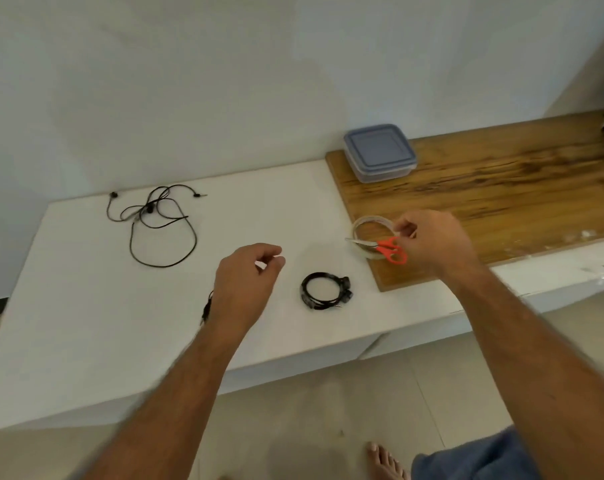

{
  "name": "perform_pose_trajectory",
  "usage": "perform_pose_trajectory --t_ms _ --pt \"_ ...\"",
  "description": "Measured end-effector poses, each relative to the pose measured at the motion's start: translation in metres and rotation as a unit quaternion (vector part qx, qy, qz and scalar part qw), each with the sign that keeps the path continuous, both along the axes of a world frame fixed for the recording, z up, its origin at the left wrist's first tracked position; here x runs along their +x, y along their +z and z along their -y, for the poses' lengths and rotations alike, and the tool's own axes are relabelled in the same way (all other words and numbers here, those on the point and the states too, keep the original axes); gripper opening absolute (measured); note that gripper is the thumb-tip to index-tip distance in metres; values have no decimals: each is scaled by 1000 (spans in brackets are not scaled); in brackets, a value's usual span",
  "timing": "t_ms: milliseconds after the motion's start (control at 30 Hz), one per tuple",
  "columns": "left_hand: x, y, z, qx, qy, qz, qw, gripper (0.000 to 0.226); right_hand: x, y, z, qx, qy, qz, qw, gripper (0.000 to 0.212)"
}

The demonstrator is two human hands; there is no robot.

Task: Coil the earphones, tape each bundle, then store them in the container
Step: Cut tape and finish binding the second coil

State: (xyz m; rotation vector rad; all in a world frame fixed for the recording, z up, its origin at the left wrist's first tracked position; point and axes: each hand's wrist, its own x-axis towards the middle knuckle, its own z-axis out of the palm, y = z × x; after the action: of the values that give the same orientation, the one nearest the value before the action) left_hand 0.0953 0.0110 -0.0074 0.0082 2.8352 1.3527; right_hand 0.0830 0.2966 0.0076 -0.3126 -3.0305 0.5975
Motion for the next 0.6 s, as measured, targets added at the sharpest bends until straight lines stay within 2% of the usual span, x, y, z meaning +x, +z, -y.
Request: perform_pose_trajectory --t_ms 167,333,467,600 --pt "-31 -5 -78 -22 -61 59 996 35 1 -8 -6 -38 64 64 995 12" --pt "-56 -20 -113 -36 -60 138 988 39 -3 -14 -4 -2 79 60 995 26" --pt "-61 -30 -119 76 -43 218 972 36 -5 -18 -5 5 67 47 997 35" --pt "-59 -32 -124 165 1 246 955 29 -5 -20 -6 1 64 50 997 38"
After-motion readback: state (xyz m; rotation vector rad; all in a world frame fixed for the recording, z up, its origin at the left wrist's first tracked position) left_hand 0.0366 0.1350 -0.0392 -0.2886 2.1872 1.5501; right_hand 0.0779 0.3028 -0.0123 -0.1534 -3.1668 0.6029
